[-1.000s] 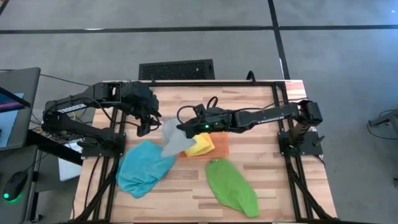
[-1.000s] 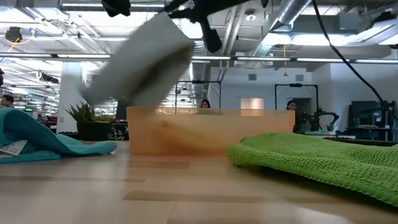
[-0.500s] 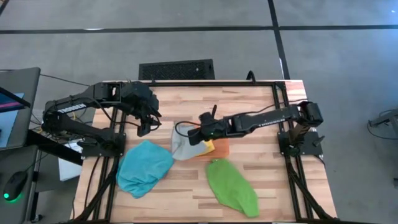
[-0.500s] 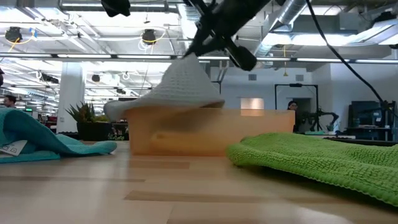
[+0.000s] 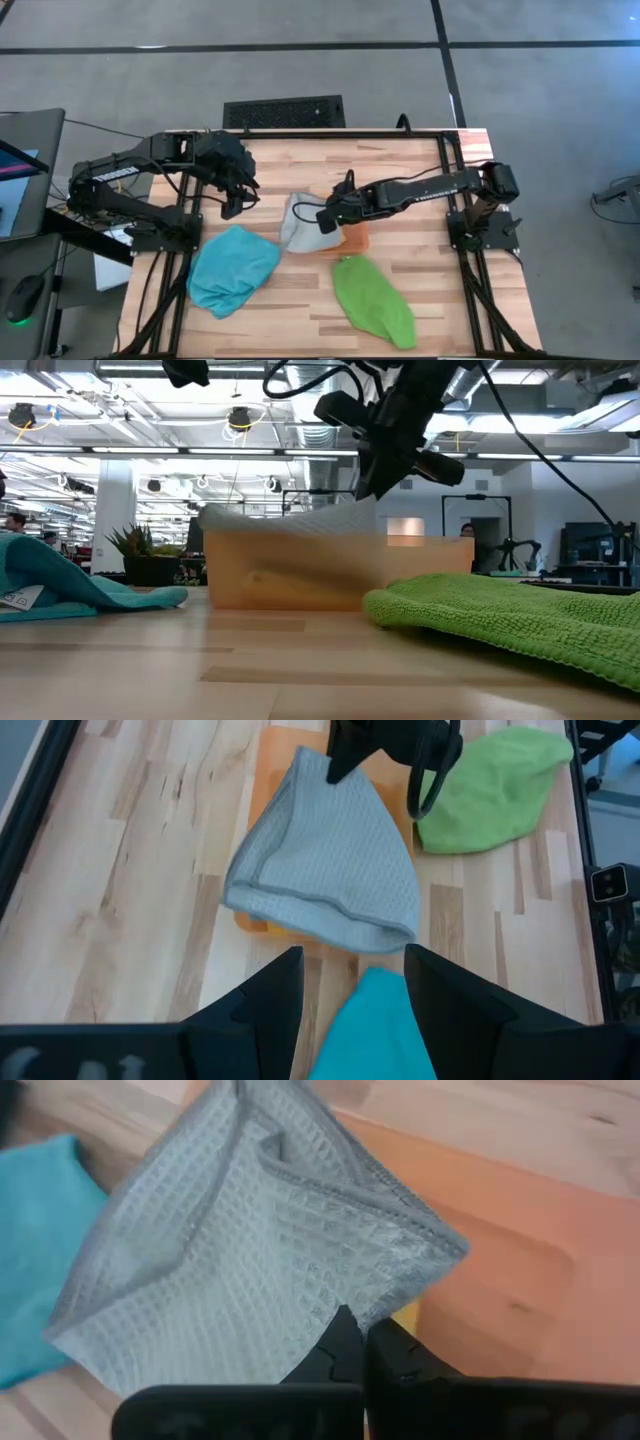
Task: Sort microfiber towel by color & place in baskets
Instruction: Stack the gray towel on top of the yellow towel into the orange bin
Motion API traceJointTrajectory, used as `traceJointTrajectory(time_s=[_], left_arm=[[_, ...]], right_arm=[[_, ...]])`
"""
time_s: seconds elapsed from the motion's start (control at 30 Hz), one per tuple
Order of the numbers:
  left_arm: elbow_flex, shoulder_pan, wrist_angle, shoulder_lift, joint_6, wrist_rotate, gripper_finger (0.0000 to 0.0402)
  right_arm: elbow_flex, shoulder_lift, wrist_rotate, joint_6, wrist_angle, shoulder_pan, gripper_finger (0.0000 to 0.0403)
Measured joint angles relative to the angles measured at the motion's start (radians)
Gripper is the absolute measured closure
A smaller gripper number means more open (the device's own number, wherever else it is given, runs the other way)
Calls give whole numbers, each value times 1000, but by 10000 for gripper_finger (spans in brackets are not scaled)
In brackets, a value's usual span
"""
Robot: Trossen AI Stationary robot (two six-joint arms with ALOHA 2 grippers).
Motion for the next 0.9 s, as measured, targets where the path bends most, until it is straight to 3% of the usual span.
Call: traceJointTrajectory(time_s=[0.4,0.9], left_arm=[[0,0,0,0,-26,0,235],[0,0,0,0,-27,0,235]], right_arm=[[0,0,-17,-90,-33,-32,389],[0,0,-59,-113,-33,-50,261]])
